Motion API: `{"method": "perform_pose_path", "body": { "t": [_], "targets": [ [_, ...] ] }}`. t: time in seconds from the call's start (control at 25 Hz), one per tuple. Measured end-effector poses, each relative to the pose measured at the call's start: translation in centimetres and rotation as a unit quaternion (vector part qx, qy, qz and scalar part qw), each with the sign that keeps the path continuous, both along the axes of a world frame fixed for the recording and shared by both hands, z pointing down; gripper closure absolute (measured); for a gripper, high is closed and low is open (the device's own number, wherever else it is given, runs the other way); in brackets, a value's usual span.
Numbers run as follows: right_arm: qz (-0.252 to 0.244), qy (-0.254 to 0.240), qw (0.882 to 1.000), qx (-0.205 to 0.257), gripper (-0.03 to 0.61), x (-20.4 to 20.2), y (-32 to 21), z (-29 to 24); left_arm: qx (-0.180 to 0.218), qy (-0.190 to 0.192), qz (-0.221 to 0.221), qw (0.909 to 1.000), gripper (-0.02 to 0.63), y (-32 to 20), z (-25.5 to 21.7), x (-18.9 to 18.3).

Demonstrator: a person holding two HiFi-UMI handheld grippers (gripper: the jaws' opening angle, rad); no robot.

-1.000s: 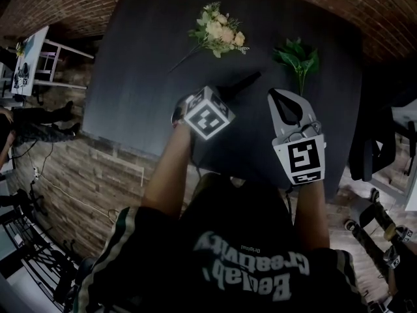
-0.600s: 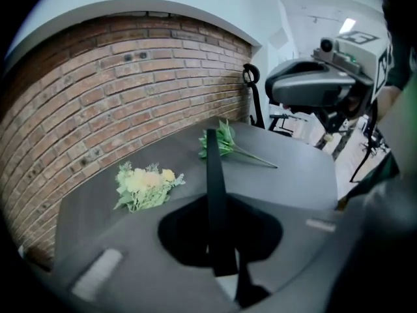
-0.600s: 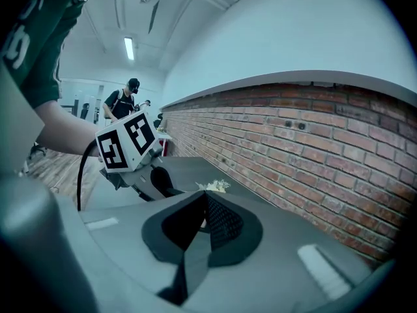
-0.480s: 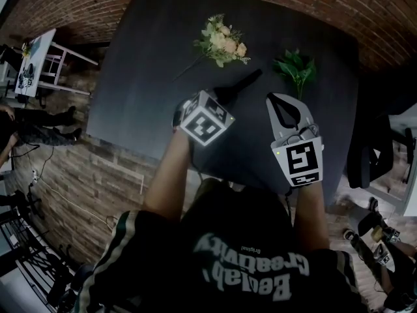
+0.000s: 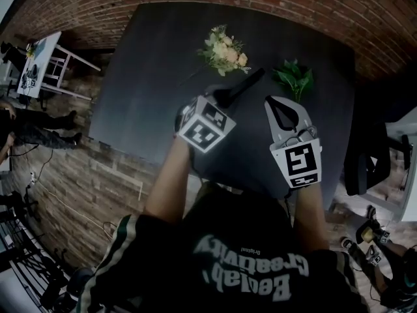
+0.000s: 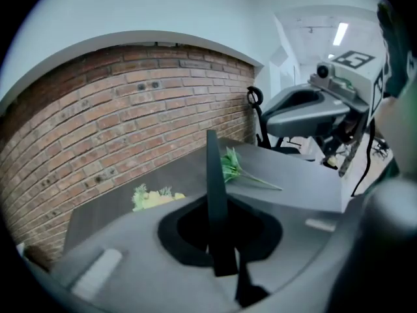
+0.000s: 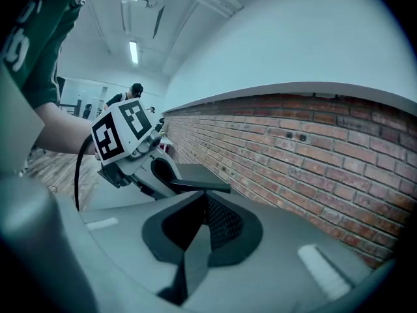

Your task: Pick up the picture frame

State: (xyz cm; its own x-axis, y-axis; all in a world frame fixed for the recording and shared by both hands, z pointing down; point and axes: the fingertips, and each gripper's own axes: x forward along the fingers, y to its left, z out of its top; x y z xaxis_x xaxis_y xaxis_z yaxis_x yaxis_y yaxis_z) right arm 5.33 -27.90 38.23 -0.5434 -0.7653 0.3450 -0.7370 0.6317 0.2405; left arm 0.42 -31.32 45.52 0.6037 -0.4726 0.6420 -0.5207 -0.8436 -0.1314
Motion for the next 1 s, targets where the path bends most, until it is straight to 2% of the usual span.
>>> {"method": "perform_pose_path", "body": {
  "t": [0.4, 0.6, 1.0],
  "targets": [
    [-0.006, 0.000, 1.000, 0.016, 0.572, -0.1, 0.2, -1.8, 0.038, 0.049, -0.017, 0.9980, 0.586, 0.2, -4.2, 0.6],
    [-0.007, -0.001, 1.000, 0.024, 0.572, 0.1, 0.4, -2.6, 0.053, 0.060, -0.018, 0.9966, 0.586, 0.7, -6.0, 1.0],
    [0.002, -0.041, 0.999, 0.030, 0.572, 0.8, 0.6, -4.7, 0.107, 0.088, -0.033, 0.9898, 0.586, 1.4, -9.6, 1.6]
  ]
}}
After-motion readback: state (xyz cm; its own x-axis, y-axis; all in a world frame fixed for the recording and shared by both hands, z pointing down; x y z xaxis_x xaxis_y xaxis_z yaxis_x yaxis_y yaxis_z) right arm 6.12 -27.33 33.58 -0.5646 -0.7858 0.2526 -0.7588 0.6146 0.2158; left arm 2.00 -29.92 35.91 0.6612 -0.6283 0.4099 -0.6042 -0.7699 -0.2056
